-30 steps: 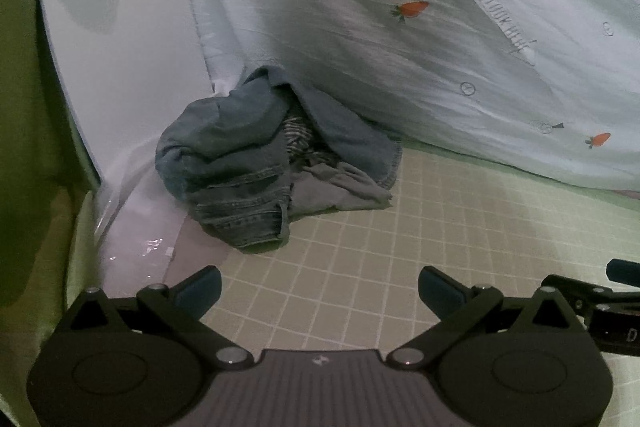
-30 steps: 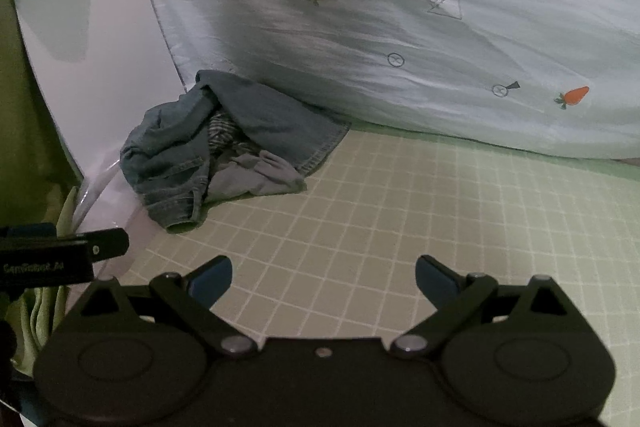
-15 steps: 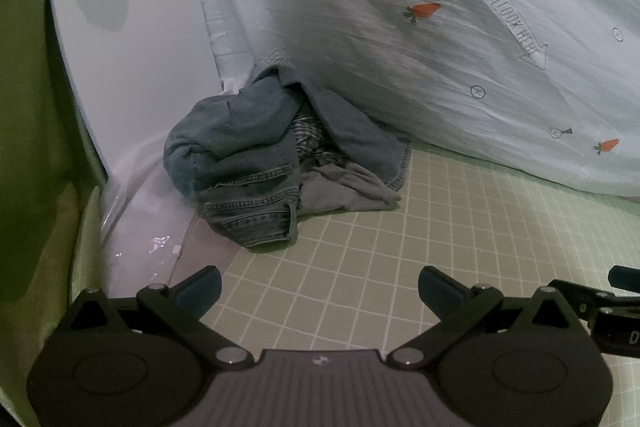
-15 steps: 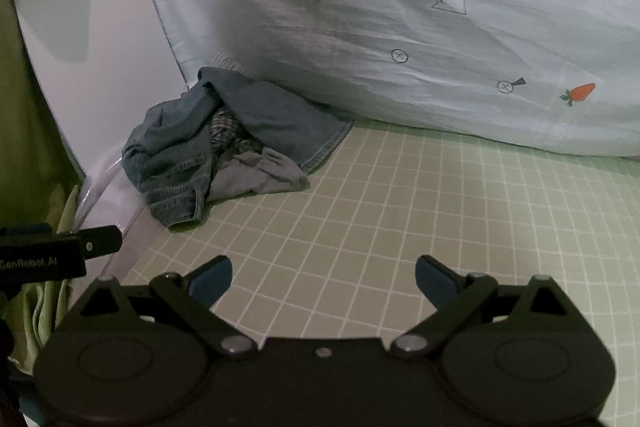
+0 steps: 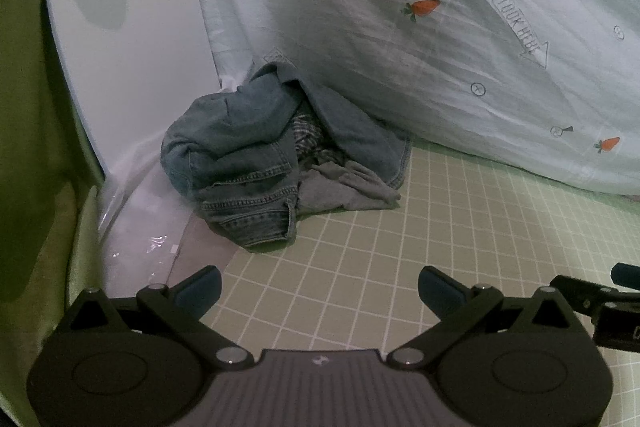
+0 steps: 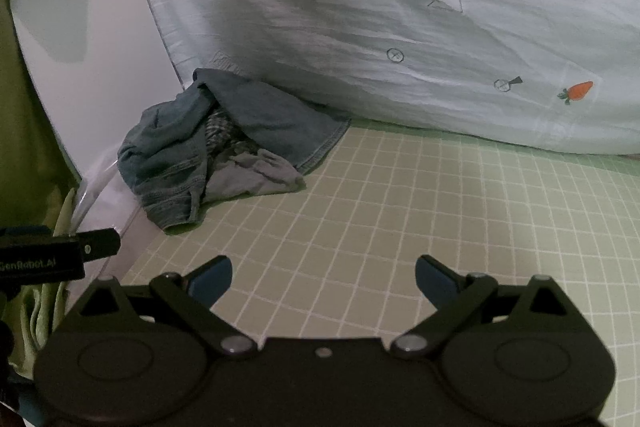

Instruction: Fold clothes

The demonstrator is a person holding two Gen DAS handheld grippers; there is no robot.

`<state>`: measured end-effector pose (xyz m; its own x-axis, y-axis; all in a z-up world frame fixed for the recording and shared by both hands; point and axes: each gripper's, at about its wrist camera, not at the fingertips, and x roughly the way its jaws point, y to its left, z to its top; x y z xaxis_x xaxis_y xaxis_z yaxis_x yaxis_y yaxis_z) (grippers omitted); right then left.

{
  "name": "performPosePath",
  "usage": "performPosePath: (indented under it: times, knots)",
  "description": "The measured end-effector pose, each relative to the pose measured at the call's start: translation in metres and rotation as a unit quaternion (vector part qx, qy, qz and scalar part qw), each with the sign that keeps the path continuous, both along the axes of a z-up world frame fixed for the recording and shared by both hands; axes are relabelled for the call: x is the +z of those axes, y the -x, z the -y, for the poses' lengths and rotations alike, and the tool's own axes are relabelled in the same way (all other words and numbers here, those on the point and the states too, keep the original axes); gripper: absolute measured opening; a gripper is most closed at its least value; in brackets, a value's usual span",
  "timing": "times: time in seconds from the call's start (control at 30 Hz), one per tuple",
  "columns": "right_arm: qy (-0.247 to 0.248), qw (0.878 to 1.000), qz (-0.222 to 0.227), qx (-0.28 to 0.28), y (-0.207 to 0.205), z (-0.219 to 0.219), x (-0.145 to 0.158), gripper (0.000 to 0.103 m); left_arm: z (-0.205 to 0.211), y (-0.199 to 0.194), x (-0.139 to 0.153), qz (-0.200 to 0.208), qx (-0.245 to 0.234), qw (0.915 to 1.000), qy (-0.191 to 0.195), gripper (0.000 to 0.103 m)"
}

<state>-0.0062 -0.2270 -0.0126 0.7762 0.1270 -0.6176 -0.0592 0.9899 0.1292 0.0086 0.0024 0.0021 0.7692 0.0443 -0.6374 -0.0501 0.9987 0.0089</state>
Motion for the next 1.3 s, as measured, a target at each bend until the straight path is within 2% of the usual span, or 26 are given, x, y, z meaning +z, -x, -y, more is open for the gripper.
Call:
performPosePath:
  times: [0.53, 0.87, 1.07, 1.2, 1.3]
  knots:
    - [0.003, 1.0, -0.005, -0.006, -0.01, 0.003, -0.002, 0.099, 0.001, -0.01, -0.004, -0.007, 0.0, 1.0, 0.0, 0.103]
    - [0.017, 1.0, -0.005, -0.011, -0.027, 0.002, -0.006, 0.102, -0.005, -0.029, -0.007, -0.019, 0.013, 0.9997, 0.003, 0.103]
    - [0.016, 1.0, -0.005, -0.021, -0.061, 0.0, -0.002, 0.102, -0.025, -0.066, -0.007, -0.032, 0.043, 0.9983, 0.025, 0.103]
    - [0.004, 1.0, 0.002, -0.025, -0.103, -0.014, 0.007, 0.102, -0.044, -0.094, -0.002, -0.022, 0.053, 0.9978, 0.031, 0.103]
    - [0.013, 1.0, 0.014, -0.015, -0.138, -0.034, 0.015, 0.102, -0.066, -0.123, -0.003, -0.019, 0.072, 0.9963, 0.042, 0.103]
